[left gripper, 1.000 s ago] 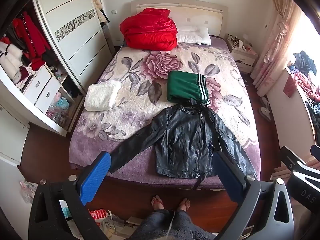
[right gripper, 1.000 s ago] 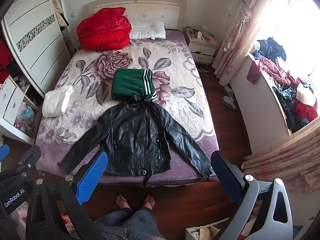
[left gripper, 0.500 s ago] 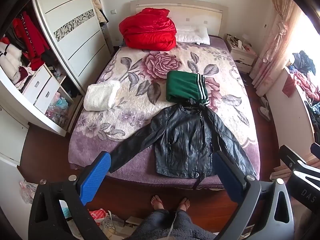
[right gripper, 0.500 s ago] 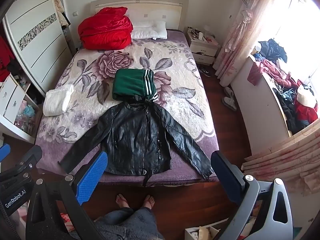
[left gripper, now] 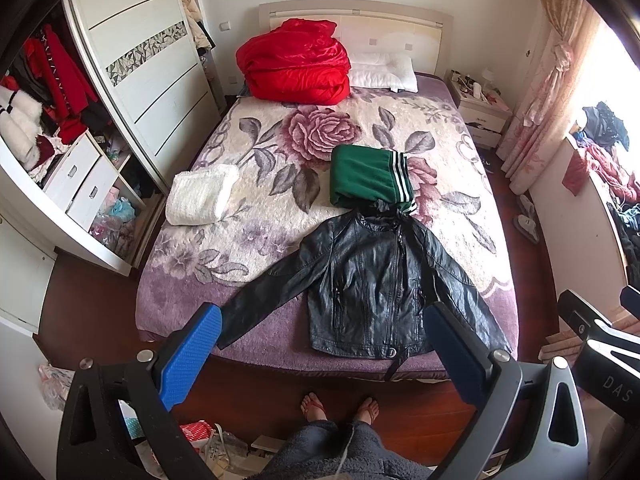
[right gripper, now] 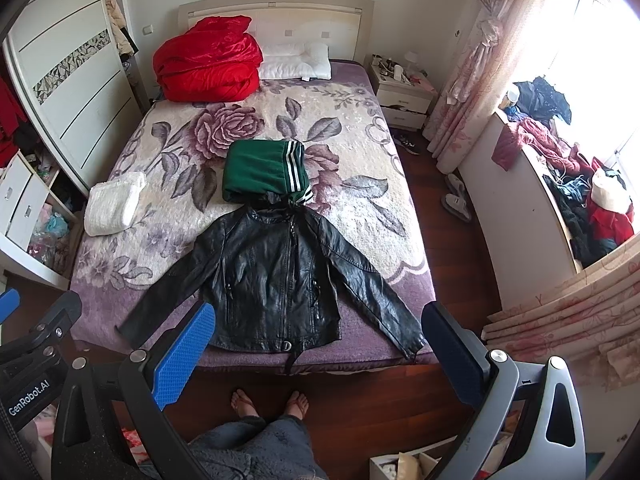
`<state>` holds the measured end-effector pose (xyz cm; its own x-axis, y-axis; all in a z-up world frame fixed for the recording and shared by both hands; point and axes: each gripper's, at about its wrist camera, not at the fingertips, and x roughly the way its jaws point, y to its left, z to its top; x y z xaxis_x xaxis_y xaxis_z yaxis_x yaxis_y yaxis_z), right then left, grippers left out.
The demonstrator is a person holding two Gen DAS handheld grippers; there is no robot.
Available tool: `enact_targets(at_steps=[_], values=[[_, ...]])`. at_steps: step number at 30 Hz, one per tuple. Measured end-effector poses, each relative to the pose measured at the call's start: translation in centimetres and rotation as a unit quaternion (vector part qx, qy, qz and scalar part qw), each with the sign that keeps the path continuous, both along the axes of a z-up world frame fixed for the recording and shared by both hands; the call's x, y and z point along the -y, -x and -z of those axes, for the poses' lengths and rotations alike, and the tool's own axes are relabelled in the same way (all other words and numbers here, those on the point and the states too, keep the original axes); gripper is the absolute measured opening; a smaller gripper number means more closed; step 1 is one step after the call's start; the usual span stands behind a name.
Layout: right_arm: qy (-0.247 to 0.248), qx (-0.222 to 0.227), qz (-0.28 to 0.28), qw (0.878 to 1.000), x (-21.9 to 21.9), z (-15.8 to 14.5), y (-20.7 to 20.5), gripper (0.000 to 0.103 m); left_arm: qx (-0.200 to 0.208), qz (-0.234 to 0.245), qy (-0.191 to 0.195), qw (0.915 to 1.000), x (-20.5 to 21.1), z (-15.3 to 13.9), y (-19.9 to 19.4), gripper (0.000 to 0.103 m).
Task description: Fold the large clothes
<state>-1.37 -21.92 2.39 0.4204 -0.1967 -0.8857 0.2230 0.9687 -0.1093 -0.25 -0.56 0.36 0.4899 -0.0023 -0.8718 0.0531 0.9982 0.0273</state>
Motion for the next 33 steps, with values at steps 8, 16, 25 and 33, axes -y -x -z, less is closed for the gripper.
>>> enact_targets(at_steps=[8,16,25,33], values=[[0.001,0.001,-0.001,1.000,0.07,-0.34,-0.20,0.103,0.000,0.000,0.001,1.0000,-0.05,0.01,0.02,0.103],[0.001,0.001,0.000,1.000,0.01,-0.31,-0.27,0.103,0.000,0.000,0.002,1.0000,-0.06,0.03,0.06,0.103],[0.001,0.001,-0.001,1.000,-0.10,-0.36,-0.33,0.103,0.001,0.002,0.002,1.0000,0.66,-0.71,-0.58,0.103],[0.002,0.001,-0.001,1.000,-0.20,-0.50,-0.37,0.103,0.001,0.002,0.003,1.0000,0.68,-0.88,-0.71,0.103]])
